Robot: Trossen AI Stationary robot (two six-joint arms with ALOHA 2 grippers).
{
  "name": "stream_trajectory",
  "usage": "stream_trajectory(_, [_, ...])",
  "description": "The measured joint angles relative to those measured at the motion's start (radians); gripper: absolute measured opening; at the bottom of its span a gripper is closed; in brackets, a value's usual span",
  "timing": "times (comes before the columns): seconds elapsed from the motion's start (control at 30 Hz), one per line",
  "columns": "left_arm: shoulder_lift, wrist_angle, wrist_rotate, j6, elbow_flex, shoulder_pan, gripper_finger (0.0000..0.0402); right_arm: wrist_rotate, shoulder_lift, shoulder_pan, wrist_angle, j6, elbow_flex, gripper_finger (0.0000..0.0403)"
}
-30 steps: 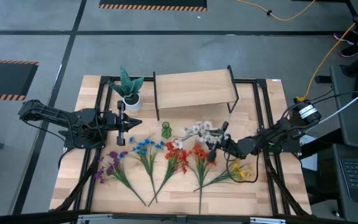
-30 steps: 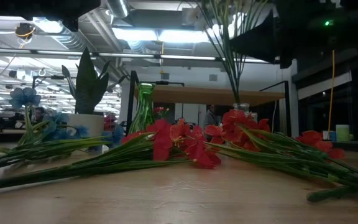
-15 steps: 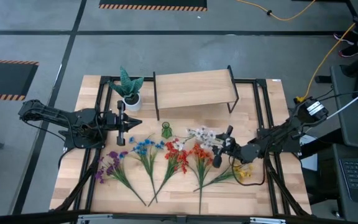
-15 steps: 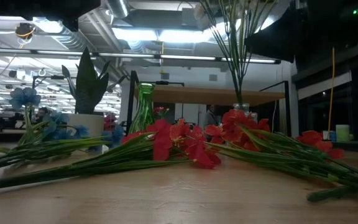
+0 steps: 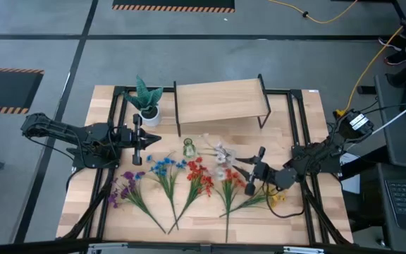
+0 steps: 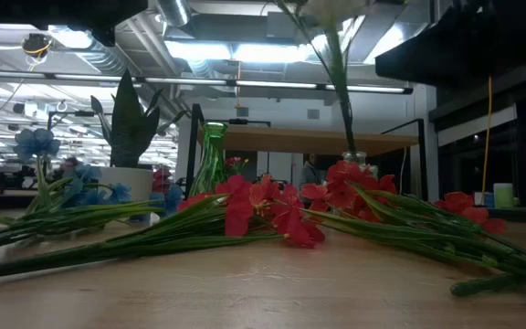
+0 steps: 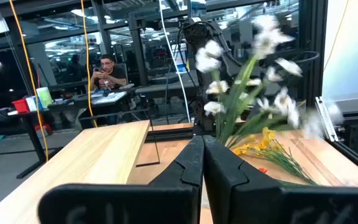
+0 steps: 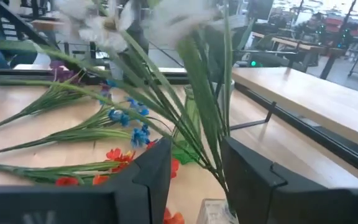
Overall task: Pick and place flowers into a vace then onto a shelf
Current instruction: Put the white flowers into the transparent vase, then put the left orange flowers into the transparent vase
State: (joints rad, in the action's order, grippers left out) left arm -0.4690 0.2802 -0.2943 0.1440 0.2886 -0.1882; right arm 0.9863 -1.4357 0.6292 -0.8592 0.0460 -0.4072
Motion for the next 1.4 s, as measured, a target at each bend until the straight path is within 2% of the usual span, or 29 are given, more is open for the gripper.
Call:
stream_trajectory(0.27, [0.0,0.0,0.0,0.0,0.0,0.0,0.0006,0.0,0.004,0.019,-0.002,-0.003,0.0,0.0143])
stream_trajectory(0.5, [0.0,0.0,0.0,0.0,0.0,0.0,0.0006,-0.003,0.072,0.018,-0.031,-0.013,-0.005,0.0143])
stream_trajectory(0.73, [0.0,0.0,0.0,0.0,0.0,0.0,0.0006,-0.015,0.144,0.018,-0.032,-0.144,-0.08,0.0143])
stream_trajectory(1.0, [0.0,0.0,0.0,0.0,0.0,0.0,0.0006,-0.012,0.156,0.003,-0.025,-0.377,-0.221,0.0143])
stream_trajectory(1.17, [0.0,0.0,0.0,0.0,0.0,0.0,0.0006,-0.011,0.156,-0.011,0.032,-0.357,-0.228,0.0143])
stream_trajectory(1.4, [0.0,0.0,0.0,0.0,0.0,0.0,0.0006,-0.032,0.155,-0.012,0.275,-0.127,-0.185,0.0142])
